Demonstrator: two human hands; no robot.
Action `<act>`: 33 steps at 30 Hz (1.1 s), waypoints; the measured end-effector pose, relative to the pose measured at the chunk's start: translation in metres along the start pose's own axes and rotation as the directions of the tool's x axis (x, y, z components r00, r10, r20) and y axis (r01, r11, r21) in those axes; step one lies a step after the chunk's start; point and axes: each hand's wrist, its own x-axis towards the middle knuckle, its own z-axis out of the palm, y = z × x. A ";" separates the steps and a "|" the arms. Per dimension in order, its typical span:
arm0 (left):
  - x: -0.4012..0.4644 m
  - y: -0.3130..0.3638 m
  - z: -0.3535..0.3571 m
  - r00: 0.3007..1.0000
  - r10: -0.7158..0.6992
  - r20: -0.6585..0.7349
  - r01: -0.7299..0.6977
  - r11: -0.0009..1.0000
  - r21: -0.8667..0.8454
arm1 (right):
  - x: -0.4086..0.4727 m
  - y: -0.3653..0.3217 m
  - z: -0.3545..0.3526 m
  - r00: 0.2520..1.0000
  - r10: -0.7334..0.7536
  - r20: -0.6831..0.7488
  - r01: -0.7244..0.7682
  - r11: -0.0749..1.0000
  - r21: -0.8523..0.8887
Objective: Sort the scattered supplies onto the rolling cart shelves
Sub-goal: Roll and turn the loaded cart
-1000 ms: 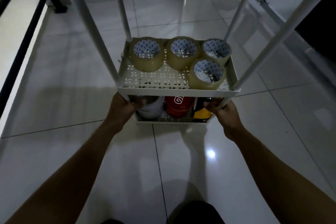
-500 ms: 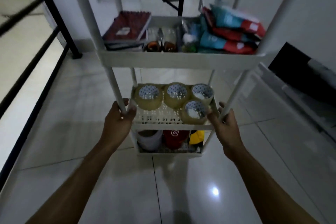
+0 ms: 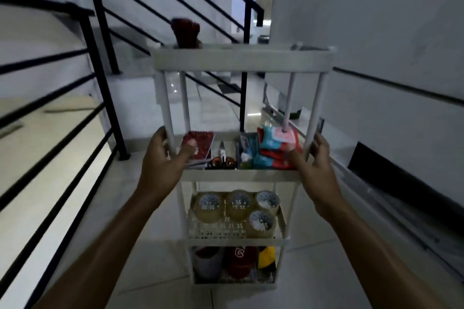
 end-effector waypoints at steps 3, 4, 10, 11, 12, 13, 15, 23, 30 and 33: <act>-0.004 0.030 -0.013 0.997 -0.033 0.064 0.031 0.999 0.040 | -0.007 -0.030 0.000 1.000 0.005 -0.029 -0.009 0.989 -0.148; -0.009 0.041 -0.019 0.995 -0.055 0.083 0.049 0.997 0.066 | -0.012 -0.042 -0.002 0.999 0.007 -0.048 -0.016 0.982 -0.186; -0.058 0.095 -0.064 0.990 -0.075 0.120 0.051 0.981 0.188 | -0.056 -0.103 -0.016 0.999 0.012 -0.046 -0.025 0.960 -0.278; -0.066 0.101 -0.070 0.991 -0.067 0.113 0.043 0.979 0.197 | -0.063 -0.109 -0.017 0.999 0.000 -0.032 -0.009 0.955 -0.298; -0.072 0.106 -0.075 0.992 -0.062 0.106 0.039 0.978 0.203 | -0.068 -0.112 -0.017 1.000 -0.015 -0.017 0.009 0.946 -0.325; -0.076 0.112 -0.078 0.993 -0.057 0.102 0.036 0.979 0.202 | -0.071 -0.114 -0.016 0.999 -0.032 0.001 0.031 0.936 -0.351; -0.080 0.121 -0.081 0.994 -0.032 0.107 0.011 0.981 0.196 | -0.074 -0.115 -0.011 0.997 -0.077 0.026 0.081 0.915 -0.395; -0.046 0.170 -0.074 0.980 -0.065 0.186 0.007 0.954 0.299 | -0.054 -0.140 0.009 0.991 0.072 0.110 -0.003 0.849 -0.529; 0.004 0.257 -0.083 0.954 -0.188 0.232 0.090 0.922 0.377 | -0.021 -0.224 0.000 0.983 0.141 0.118 -0.034 0.769 -0.638; 0.026 0.295 -0.094 0.933 -0.265 0.243 0.145 0.896 0.421 | -0.002 -0.267 -0.009 0.972 0.190 0.134 -0.049 0.729 -0.682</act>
